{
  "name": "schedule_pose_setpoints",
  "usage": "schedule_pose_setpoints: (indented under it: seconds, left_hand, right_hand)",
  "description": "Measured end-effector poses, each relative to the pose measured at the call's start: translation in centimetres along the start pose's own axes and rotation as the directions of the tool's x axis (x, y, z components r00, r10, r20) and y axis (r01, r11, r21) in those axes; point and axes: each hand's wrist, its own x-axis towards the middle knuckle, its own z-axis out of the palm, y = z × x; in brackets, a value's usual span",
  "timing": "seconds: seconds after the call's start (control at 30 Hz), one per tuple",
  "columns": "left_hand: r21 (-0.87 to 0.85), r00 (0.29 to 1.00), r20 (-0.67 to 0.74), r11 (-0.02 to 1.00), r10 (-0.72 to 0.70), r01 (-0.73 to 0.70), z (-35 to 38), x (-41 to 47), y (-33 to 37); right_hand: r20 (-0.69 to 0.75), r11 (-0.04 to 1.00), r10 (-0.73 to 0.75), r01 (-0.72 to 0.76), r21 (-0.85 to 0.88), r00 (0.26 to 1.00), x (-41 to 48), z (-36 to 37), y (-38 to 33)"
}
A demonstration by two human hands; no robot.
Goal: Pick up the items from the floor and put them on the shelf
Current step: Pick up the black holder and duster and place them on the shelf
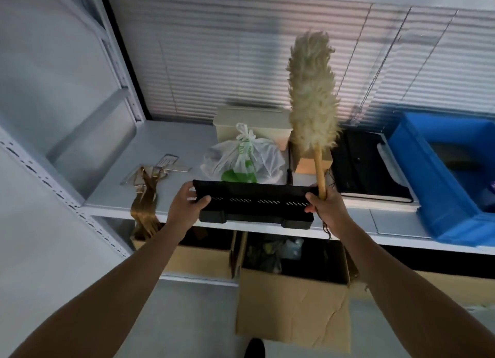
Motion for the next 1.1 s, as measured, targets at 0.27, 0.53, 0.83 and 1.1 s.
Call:
schedule_pose_setpoints:
  seconds: [0.27, 0.53, 0.83, 1.1]
  left_hand:
    - [0.243, 0.996, -0.092, 0.97, -0.005, 0.028, 2.9, 7.9, -0.5]
    - [0.221, 0.995, -0.099, 0.975, 0.029, -0.006, 3.8, 11.6, -0.3]
    - [0.313, 0.988, -0.018, 0.94, 0.152, -0.139, 4.4, 11.7, 1.5]
    - [0.551, 0.744, 0.239, 0.544, 0.624, -0.633, 9.5, 8.5, 4.4]
  right_hand:
    - [0.067, 0.994, 0.109, -0.109, -0.002, 0.992, 7.7, 2.8, 1.3]
    - [-0.038, 0.99, 0.141, -0.141, 0.015, 0.989, 9.5, 4.8, 2.0]
    - [-0.022, 0.99, 0.143, -0.143, 0.005, 0.989, 9.7, 4.4, 1.5]
    - [-0.185, 0.985, 0.075, -0.102, -0.138, 0.98, 8.8, 0.3, 1.4]
